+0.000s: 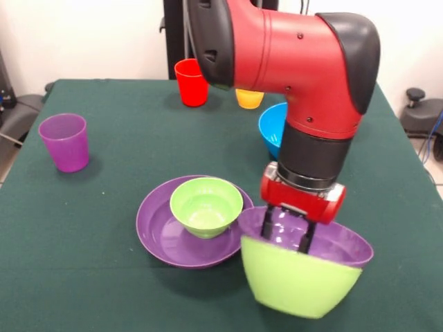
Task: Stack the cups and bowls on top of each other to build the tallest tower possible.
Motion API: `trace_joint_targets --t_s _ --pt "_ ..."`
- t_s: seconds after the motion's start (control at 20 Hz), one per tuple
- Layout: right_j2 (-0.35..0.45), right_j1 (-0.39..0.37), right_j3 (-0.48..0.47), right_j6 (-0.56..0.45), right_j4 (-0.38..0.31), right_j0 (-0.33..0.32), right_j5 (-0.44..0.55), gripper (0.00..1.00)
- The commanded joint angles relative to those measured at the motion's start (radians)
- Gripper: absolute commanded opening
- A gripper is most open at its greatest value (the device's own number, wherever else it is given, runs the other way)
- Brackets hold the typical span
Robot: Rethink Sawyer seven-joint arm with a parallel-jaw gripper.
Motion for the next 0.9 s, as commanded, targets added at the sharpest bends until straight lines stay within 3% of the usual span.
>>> trace_joint_targets --t_s 0.05,0.35,0.9 --pt "0.047 -0.022 -0.087 -0.224 -0.101 -0.047 0.096 1.00" --pt "0.053 0.049 -0.136 -0.171 -0.116 -0.034 0.048 1.00" --pt "0.046 0.072 -0.176 -0.125 -0.089 -0.008 0.079 1.00"
